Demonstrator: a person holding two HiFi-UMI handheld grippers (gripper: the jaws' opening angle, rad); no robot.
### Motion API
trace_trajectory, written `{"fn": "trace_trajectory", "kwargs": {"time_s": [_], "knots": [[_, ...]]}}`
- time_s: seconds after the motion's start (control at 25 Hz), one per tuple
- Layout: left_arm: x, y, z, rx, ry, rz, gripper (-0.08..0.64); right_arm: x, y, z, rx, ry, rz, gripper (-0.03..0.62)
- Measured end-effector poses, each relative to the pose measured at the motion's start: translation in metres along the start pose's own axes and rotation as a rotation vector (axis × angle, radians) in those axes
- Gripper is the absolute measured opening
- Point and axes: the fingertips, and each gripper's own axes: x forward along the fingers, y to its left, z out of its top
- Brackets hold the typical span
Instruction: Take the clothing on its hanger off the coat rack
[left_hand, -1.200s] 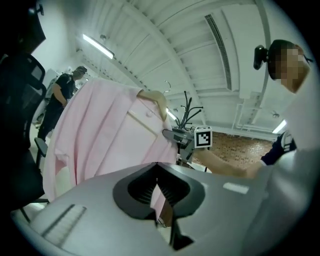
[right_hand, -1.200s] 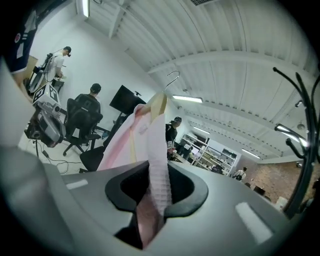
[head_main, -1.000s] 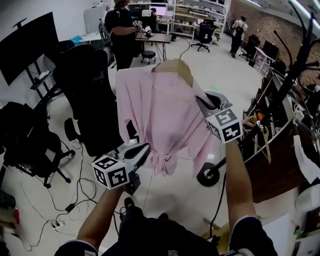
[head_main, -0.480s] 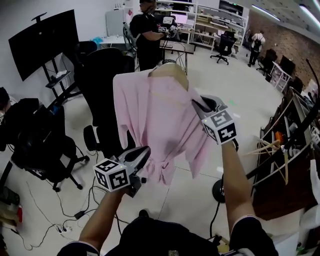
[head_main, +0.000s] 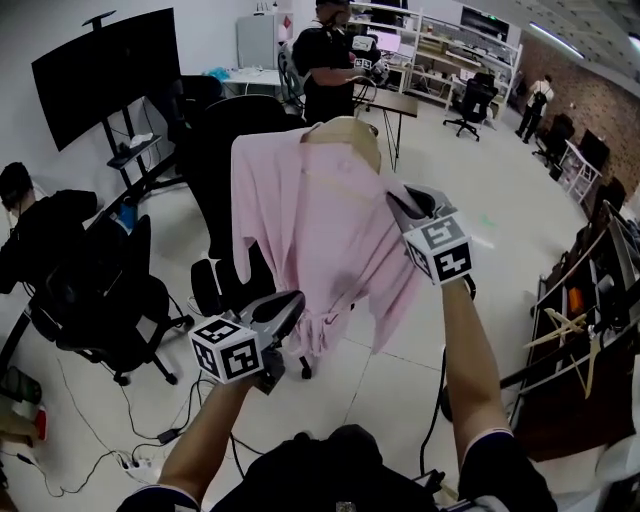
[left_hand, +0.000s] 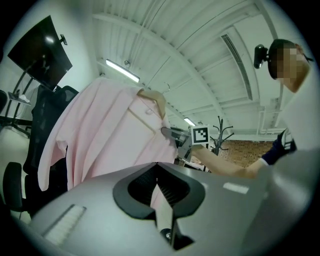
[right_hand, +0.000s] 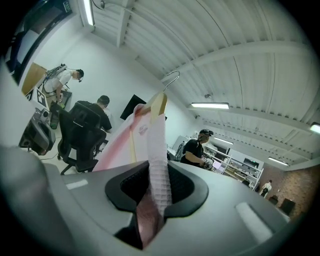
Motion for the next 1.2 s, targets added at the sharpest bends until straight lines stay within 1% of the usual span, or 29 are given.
{"fn": "trace_trajectory", "kwargs": {"time_s": [0.24,0.44,0.64,0.84,0.96,1.08,1.2], "knots": [[-0.005,0.043,0.013,-0.033,-0.027,0.047,0.011,0.060,0.011,0.009,0.010,0.006,0.032,0.084],[-0.001,0.081,0.015,-0.054,-0.036,0.116,0.011,0.111,0.024,-0.004,0.020,0.013,0.094,0.084],[0.011,0.108,0.016,-0.073,-0.032,0.165,0.011,0.153,0.045,-0.020,-0.005,0.015,0.161,0.084],[0.018,0.137,0.003,-0.120,-0.014,0.212,0.011,0.189,0.083,-0.045,-0.016,0.043,0.266,0.083],[0.018,0.147,-0.009,-0.148,-0.003,0.237,0.011,0.203,0.107,-0.065,-0.021,0.073,0.318,0.078],[0.014,0.155,-0.021,-0.175,0.009,0.267,0.011,0.215,0.127,-0.084,0.005,0.099,0.353,0.078],[0.010,0.166,-0.032,-0.198,0.016,0.295,0.011,0.230,0.142,-0.104,0.047,0.127,0.367,0.078]]}}
